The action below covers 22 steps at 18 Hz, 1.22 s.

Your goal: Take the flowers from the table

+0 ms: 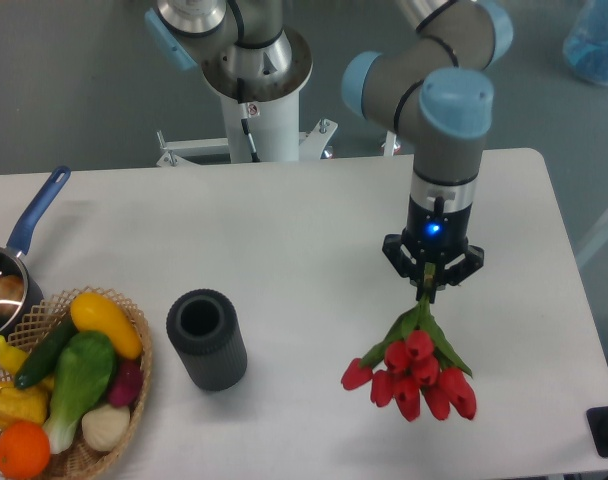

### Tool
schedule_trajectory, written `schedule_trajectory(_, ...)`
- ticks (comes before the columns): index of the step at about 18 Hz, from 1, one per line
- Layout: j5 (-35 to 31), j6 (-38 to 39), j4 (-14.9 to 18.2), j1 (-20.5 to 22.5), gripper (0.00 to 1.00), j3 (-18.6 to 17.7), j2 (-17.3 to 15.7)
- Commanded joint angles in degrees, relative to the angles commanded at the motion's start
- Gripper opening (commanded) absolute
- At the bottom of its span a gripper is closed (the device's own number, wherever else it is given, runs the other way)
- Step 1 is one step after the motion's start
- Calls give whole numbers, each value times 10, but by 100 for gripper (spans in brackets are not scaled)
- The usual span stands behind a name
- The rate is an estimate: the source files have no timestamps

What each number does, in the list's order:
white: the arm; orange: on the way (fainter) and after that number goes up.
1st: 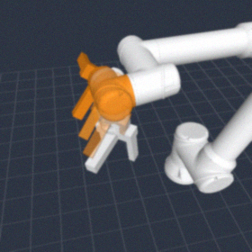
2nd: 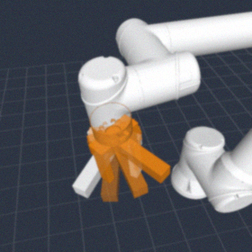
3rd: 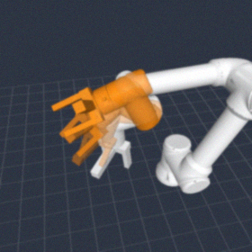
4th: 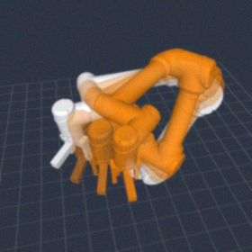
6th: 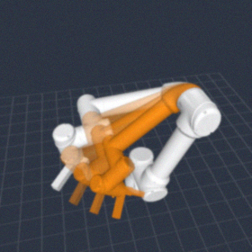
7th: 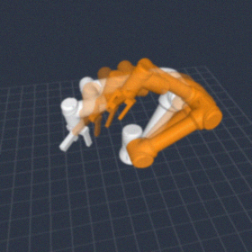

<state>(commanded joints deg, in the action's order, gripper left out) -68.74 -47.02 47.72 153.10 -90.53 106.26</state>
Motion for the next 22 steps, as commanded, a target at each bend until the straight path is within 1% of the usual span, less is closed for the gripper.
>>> schedule_trajectory(4, 21, -3, -1, -3, 14, 2, -4)
schedule_trajectory(6, 44, -2, -1, -9, 14, 10, -11)
schedule_trajectory(8, 55, 0, -1, -10, 14, 14, -11)
schedule_trajectory(22, 76, 0, -1, -3, 14, 11, -18)
